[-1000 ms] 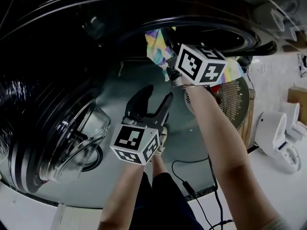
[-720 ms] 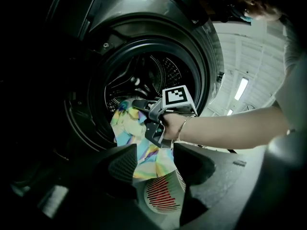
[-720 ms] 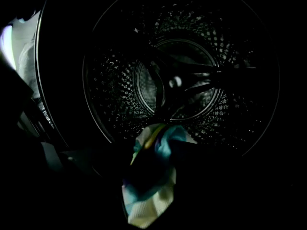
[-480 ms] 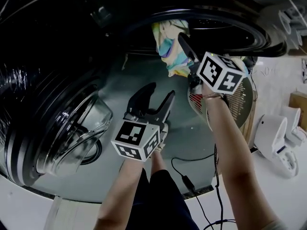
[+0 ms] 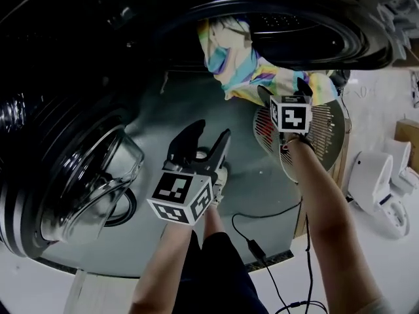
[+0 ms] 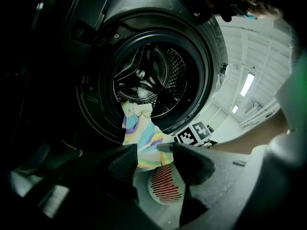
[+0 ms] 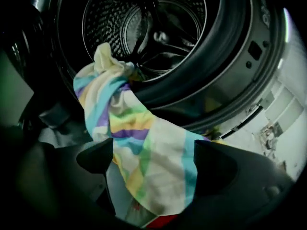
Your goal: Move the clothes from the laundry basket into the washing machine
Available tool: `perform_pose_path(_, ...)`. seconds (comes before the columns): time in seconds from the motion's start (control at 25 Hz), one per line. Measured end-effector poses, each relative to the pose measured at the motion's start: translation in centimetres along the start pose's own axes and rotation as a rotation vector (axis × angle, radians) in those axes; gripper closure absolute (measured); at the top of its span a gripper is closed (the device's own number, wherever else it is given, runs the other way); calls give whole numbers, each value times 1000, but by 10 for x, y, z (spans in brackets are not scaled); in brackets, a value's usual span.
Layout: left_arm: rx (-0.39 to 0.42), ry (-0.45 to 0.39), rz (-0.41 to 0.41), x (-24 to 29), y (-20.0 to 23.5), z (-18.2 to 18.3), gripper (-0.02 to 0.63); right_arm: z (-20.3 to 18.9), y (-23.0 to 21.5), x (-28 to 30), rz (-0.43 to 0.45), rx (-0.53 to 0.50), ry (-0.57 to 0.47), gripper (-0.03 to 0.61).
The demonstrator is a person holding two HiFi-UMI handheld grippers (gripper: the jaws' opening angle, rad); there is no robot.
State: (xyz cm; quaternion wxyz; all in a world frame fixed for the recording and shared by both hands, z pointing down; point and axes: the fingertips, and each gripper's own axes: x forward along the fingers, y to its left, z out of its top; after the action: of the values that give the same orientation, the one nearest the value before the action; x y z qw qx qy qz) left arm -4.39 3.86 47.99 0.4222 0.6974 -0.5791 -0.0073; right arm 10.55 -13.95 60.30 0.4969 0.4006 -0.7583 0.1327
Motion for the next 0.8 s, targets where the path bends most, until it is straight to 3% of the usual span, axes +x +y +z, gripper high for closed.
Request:
perform_pose_path(0.08, -3, -7, 9, -1, 4, -1, 379, -7, -20, 6, -49, -22, 49, 44)
perform_pose_path(0.2, -16, -5, 16, 2, 6, -4, 380, -22, -39, 15, -54, -18, 124, 63)
perform_pose_path(0.28, -16, 0, 9, 4, 4, -6, 380, -29, -45, 17, -47, -22, 156, 163)
perform_pose_path(0.48, -9, 11, -4, 8, 1, -10, 384, -31, -49, 12, -40, -24, 152, 515)
perform_pose_path(0.8, -1, 18, -15, 11, -5, -5, 385, 12, -14, -31, 61, 129, -83, 535)
